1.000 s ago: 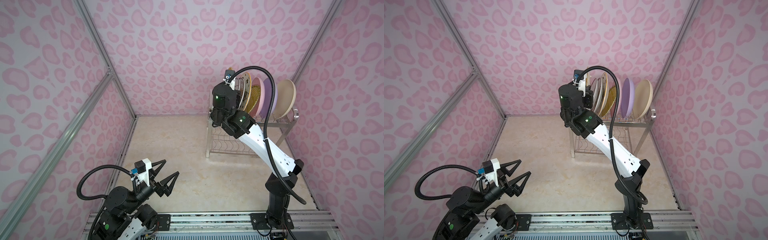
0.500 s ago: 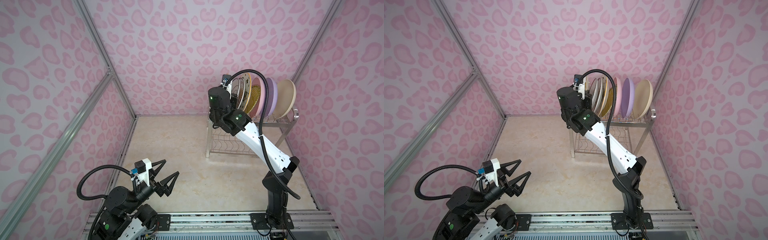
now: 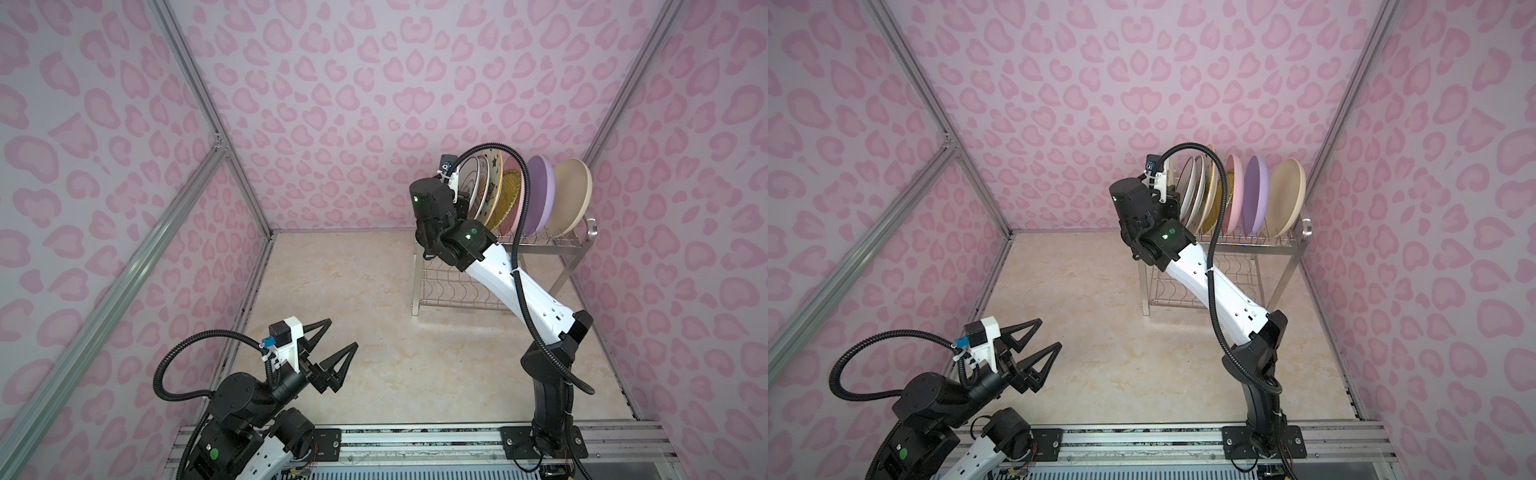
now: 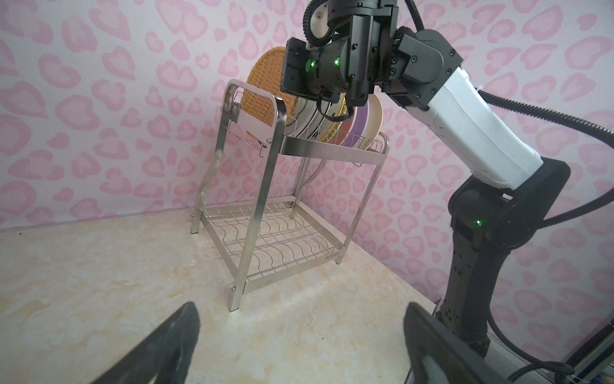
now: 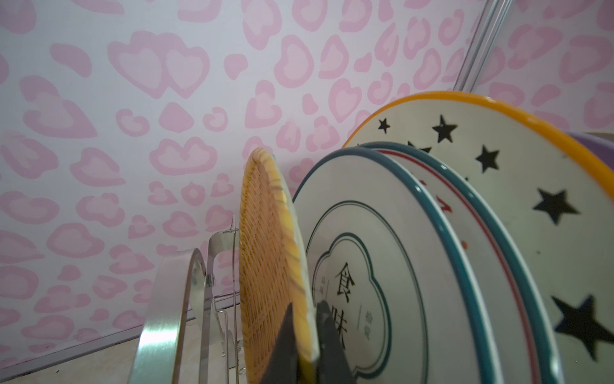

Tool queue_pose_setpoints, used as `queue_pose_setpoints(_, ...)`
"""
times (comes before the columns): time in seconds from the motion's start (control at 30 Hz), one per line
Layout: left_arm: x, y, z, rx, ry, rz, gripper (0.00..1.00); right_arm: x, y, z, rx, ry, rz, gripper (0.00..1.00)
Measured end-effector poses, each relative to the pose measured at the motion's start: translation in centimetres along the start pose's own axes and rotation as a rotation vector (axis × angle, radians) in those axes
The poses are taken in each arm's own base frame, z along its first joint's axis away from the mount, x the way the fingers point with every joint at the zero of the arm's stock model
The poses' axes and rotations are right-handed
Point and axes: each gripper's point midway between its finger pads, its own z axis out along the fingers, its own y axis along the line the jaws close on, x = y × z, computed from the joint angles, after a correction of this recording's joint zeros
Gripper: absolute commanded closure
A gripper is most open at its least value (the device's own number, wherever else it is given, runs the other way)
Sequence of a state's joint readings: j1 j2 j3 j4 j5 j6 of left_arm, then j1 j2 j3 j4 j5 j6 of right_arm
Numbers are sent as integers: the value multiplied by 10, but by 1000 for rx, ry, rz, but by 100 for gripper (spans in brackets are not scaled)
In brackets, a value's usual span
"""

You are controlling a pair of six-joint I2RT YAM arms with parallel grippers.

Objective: Load plates into a dish rack
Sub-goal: Place the plate on the dish rack.

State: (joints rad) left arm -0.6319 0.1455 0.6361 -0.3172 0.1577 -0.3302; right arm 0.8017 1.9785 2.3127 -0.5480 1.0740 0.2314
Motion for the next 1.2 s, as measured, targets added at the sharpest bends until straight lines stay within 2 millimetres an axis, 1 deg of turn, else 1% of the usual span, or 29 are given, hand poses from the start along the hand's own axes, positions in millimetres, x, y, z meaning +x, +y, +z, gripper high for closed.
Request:
queue_pose_setpoints(0.4,0,1,-1,-4,-4,2,3,4,-1,2,12,7,48,100)
queue_pose_setpoints(0.47,0,1,-1,-5,-5,2,3,4,-1,1,11,7,47,94)
queue_pose_setpoints(0.5,0,1,-1,-5,-5,2,3,4,0,0,10,7,46,94)
queue_pose_setpoints(0.57,0,1,-1,-7,-5,2,3,4,0,-1,8,6,42,89)
queue_pose_setpoints(0.67,0,2,-1,-9,-5,2,3,4,1,-1,-4,11,30,88)
queue_pose_setpoints(0.73,0,2,-1,-9,-5,2,3,5,1,-1,-5,14,14,85)
queue_pose_setpoints(0.77,-1,2,-1,-10,-6,3,3,6,1,-1,-5,14,10,81)
queue_pose_setpoints(0.8,0,2,-1,-9,-5,3,3,6,1,-1,-7,15,5,81)
queue_pose_setpoints(0.87,-1,2,-1,-12,-6,3,3,5,0,-2,-10,15,-1,76)
queue_pose_setpoints(1.13,0,4,0,-19,-5,3,3,4,-2,-4,-19,16,-14,74)
queue_pose_setpoints(1.17,0,4,0,-19,-4,3,3,3,-2,-5,-21,15,-15,73)
queue_pose_setpoints(1.2,0,4,0,-20,-3,2,3,2,-3,-5,-22,14,-14,69)
